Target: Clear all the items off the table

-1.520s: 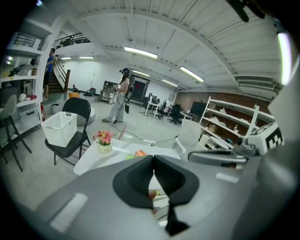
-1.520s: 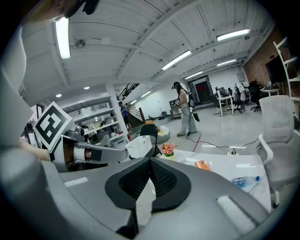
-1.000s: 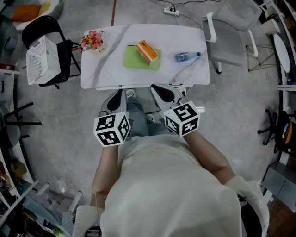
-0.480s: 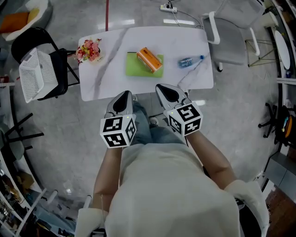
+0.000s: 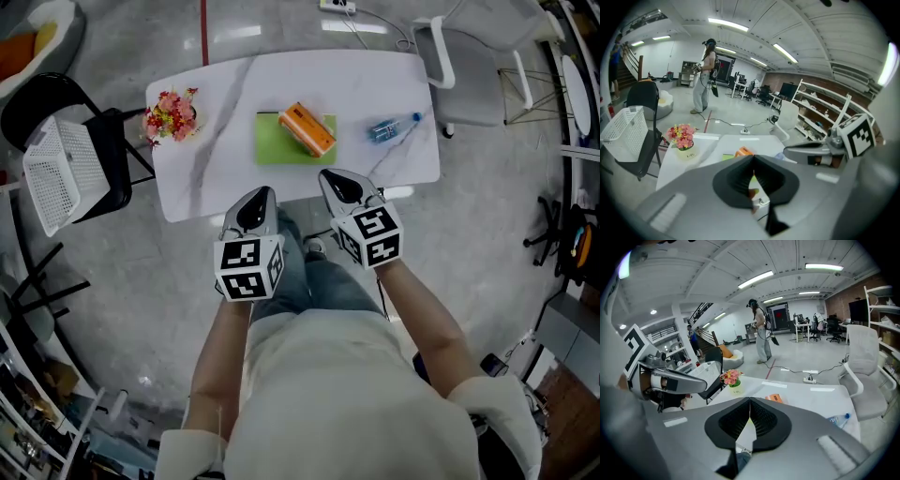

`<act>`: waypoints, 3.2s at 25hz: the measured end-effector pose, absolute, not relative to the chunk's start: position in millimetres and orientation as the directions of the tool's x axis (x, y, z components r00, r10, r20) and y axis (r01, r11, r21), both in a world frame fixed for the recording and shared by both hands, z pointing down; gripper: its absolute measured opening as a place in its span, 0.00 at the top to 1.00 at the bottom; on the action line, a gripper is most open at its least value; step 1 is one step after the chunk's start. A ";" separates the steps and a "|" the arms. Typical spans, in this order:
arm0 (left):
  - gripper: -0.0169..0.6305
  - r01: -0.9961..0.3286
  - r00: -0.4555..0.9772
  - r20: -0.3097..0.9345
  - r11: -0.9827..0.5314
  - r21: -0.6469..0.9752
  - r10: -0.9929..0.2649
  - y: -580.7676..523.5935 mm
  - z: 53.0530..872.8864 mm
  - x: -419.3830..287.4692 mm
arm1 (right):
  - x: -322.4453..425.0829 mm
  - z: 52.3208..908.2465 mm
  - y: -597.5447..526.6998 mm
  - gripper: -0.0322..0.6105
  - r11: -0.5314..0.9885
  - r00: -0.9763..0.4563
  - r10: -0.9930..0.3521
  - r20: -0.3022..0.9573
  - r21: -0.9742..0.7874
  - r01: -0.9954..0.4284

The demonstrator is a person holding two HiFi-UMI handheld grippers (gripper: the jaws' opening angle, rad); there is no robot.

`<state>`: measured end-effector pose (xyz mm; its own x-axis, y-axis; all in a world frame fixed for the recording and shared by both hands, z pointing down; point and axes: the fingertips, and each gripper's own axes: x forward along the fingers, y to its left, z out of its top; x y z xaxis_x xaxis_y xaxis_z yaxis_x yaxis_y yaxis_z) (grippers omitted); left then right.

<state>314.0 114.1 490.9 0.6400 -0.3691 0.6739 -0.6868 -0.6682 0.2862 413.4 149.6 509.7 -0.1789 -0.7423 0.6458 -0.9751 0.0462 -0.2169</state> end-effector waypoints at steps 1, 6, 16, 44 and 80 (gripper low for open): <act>0.96 -0.684 0.639 0.679 -0.671 0.285 -0.363 110.2 495.1 315.9 | 415.2 516.6 145.4 0.94 0.046 -0.179 -0.733 0.656 -0.214 -0.976; 0.96 -0.673 0.630 0.702 -0.683 0.283 -0.330 95.8 514.4 321.9 | 427.5 551.9 126.1 0.86 0.045 -0.163 -0.687 0.708 -0.182 -0.982; 0.96 -0.676 0.608 0.744 -0.672 0.303 -0.277 79.0 549.1 321.8 | 444.1 628.3 94.2 0.61 0.080 -0.157 -0.563 0.811 -0.136 -0.988; 0.96 -0.673 0.576 0.798 -0.656 0.341 -0.176 58.6 600.1 316.5 | 471.0 759.4 60.9 0.38 0.133 -0.075 -0.328 0.942 -0.032 -0.991; 0.96 -0.719 0.569 0.793 -0.598 0.353 -0.217 71.1 590.6 305.8 | 480.1 765.5 84.4 0.55 0.146 -0.018 -0.240 0.971 0.018 -0.989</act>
